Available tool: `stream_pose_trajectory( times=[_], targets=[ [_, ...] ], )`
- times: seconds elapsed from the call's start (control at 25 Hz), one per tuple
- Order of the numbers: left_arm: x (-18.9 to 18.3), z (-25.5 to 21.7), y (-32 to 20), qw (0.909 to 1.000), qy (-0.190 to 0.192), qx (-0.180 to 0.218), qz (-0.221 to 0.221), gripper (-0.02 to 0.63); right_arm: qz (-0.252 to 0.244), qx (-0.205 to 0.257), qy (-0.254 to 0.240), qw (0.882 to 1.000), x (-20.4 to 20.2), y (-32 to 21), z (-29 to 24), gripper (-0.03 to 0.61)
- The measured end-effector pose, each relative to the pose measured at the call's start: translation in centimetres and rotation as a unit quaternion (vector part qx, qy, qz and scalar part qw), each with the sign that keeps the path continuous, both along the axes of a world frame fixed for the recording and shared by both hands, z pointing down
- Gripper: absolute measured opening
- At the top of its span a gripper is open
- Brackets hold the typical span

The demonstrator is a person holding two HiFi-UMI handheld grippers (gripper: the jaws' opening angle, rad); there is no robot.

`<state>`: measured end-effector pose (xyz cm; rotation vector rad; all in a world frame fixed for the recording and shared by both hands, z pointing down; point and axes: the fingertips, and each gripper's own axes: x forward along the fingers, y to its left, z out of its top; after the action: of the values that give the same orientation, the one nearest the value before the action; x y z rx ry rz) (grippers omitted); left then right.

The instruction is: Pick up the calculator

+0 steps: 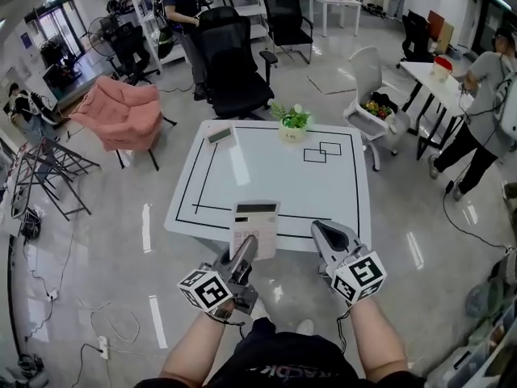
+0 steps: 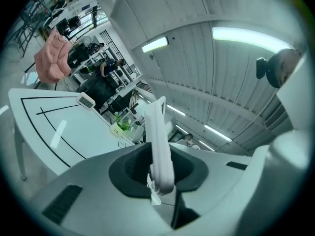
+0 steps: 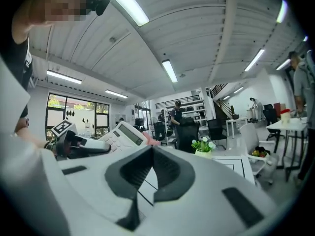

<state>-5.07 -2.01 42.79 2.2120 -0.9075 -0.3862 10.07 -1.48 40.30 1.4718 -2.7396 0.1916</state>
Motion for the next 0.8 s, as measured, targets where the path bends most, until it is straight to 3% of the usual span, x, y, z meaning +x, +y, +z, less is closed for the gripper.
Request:
stream_pose_trajectory(
  times=[0.24, 0.44, 0.8],
  targets=[
    [3.0, 1.2, 5.3, 0.9991, -0.03, -0.007, -0.028, 0.069, -0.025, -0.01, -0.005, 1.0, 1.4, 4.9, 1.2, 0.002],
    [4.3, 2.1, 8.9, 0.9983, -0.032, -0.02, -0.044, 0.069, -0.046, -0.01, -0.005, 0.999, 1.9, 7.9, 1.8, 0.002],
    [5.2, 2.2, 11.3, 0.9972, -0.039, -0.015, -0.063, 0.069, -0.069, -0.003, -0.004, 0.998, 2.3, 10.7, 1.9, 0.002]
  ],
)
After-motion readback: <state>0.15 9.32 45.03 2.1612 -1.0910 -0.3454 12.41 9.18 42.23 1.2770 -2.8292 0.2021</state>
